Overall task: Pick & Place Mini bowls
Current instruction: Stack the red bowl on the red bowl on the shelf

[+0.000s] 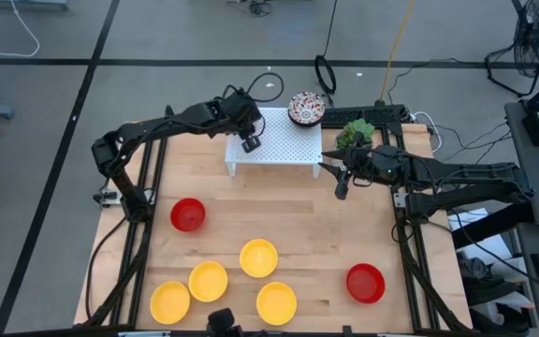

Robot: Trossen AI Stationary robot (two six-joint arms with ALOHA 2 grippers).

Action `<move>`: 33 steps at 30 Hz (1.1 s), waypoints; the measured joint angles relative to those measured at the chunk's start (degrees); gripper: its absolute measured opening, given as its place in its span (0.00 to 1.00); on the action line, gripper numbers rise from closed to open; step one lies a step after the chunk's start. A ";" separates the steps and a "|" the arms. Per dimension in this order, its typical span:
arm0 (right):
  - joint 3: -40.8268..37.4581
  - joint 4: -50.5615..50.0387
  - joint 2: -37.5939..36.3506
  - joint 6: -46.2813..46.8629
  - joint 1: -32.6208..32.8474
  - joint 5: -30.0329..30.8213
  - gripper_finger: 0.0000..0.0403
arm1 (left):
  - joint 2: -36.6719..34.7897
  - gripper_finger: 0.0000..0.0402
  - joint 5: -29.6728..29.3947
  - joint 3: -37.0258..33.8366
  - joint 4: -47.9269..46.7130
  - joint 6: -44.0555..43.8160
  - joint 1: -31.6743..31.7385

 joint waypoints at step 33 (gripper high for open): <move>0.00 0.03 0.00 0.15 0.00 -0.01 0.30 | -12.94 0.39 13.25 -16.01 -36.33 -41.91 -32.88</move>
